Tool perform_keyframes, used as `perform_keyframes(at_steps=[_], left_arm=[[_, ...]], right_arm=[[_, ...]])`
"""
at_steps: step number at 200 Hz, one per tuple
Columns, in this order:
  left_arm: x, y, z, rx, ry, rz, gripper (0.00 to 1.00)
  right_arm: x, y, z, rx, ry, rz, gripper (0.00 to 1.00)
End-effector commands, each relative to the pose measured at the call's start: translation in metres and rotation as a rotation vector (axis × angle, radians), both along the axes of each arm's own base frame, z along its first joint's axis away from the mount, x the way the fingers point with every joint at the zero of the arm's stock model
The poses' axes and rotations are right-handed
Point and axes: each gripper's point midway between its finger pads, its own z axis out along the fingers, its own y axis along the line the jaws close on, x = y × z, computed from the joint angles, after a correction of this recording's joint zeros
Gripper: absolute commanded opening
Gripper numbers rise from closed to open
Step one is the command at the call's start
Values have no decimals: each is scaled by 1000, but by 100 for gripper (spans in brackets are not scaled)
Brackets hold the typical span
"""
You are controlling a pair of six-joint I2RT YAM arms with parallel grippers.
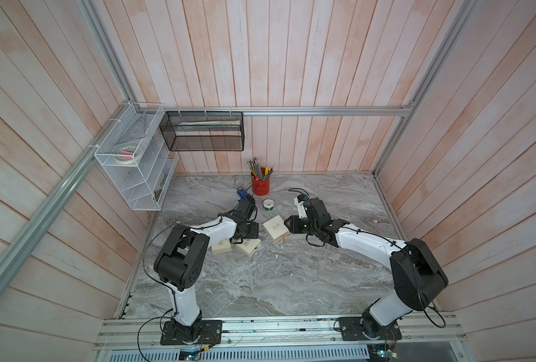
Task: Place the earrings into the drawer-style jewelry box
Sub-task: Move the jewelry box to the center of the board.
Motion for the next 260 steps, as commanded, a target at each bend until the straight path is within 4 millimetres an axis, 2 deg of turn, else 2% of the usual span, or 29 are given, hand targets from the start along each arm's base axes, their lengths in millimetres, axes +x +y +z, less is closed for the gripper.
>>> perform_keyframes(at_steps=[1,14,28,40,66,79,96,118,165,202,230,260], left_arm=[[-25,-1,4,-37,43,20,69],[-36,1,7,-55,54,30,73],[-44,4,14,-74,50,37,87],[-50,4,21,-100,41,33,94],[-64,-4,34,-204,34,-1,96],[-72,-11,36,-264,38,-37,92],[-80,-10,32,-273,53,-47,87],[-84,-2,26,-252,68,-37,83],[-83,15,35,-263,29,5,68],[-86,25,27,-287,52,37,63],[-85,20,28,-323,51,18,60],[-85,21,19,-328,78,25,57]], right_arm=[[0,-3,4,-3,-19,2,34],[-3,-3,3,-4,-21,10,34],[-7,-2,1,-7,-25,29,34],[-13,1,1,-9,-31,61,34],[-38,16,0,-9,-49,189,34],[-54,22,-4,2,-42,260,34],[-71,29,-11,23,-15,339,33],[-84,36,-18,29,13,404,32],[-110,61,-29,17,34,550,28],[-112,74,-54,-21,92,599,33],[-111,81,-59,-24,92,640,37],[-110,85,-67,-53,100,678,35]])
